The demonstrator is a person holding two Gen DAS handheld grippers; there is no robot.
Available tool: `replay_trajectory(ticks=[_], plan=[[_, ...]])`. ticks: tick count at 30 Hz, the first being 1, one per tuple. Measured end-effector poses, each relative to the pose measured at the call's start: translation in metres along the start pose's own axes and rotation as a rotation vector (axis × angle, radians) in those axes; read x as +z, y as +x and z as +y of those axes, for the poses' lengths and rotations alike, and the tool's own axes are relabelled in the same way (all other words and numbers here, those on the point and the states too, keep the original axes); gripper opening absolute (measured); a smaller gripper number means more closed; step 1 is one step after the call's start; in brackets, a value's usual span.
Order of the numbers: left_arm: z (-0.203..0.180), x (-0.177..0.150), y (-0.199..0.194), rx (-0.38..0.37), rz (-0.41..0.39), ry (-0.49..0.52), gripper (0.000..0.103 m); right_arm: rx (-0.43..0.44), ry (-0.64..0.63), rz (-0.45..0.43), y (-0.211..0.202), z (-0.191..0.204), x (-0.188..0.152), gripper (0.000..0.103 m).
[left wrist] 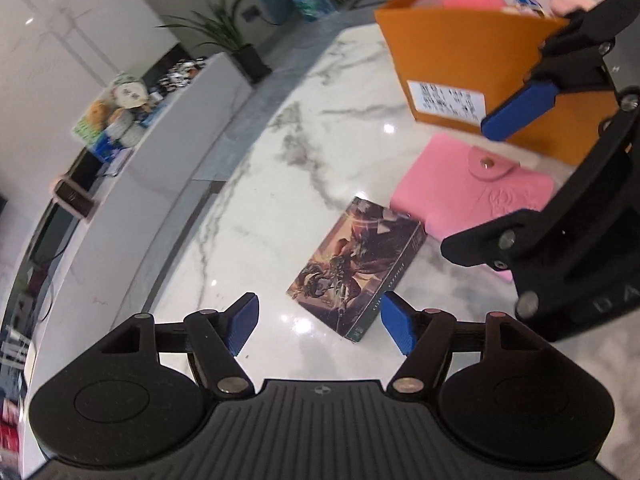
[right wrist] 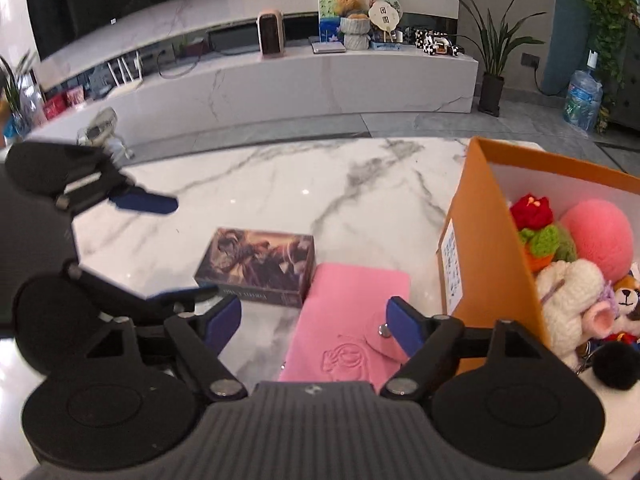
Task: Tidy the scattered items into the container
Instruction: 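Move both tools back to the table toward the pink wallet and card box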
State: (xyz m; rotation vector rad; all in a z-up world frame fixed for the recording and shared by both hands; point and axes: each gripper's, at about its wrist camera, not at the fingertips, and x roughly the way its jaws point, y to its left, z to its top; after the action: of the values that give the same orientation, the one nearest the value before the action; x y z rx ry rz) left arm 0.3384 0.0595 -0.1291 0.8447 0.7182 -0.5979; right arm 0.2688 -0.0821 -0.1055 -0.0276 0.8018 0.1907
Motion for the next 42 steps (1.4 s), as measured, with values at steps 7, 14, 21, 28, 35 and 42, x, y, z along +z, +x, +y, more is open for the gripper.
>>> replay_trajectory(ticks=[7, 14, 21, 28, 35, 42], plan=[[-0.001, -0.004, 0.024, -0.078, -0.030, 0.140, 0.084, -0.099, -0.032, 0.024, 0.018, 0.013, -0.006, 0.085], [0.013, 0.003, 0.038, -0.168, -0.052, 0.193, 0.090, -0.193, 0.053, -0.018, 0.024, 0.018, -0.008, 0.085], [0.025, 0.006, 0.045, -0.245, -0.037, 0.152, 0.089, -0.198, 0.173, 0.014, 0.036, 0.010, -0.007, 0.085], [0.025, -0.002, 0.039, -0.251, -0.056, 0.096, 0.078, -0.161, 0.153, -0.012, 0.037, 0.008, -0.009, 0.087], [0.020, -0.011, 0.026, -0.207, -0.008, 0.025, 0.076, -0.161, 0.121, 0.002, 0.037, 0.011, -0.012, 0.089], [0.012, -0.030, 0.008, -0.053, 0.090, -0.224, 0.075, -0.254, 0.073, 0.030, 0.041, 0.023, -0.018, 0.088]])
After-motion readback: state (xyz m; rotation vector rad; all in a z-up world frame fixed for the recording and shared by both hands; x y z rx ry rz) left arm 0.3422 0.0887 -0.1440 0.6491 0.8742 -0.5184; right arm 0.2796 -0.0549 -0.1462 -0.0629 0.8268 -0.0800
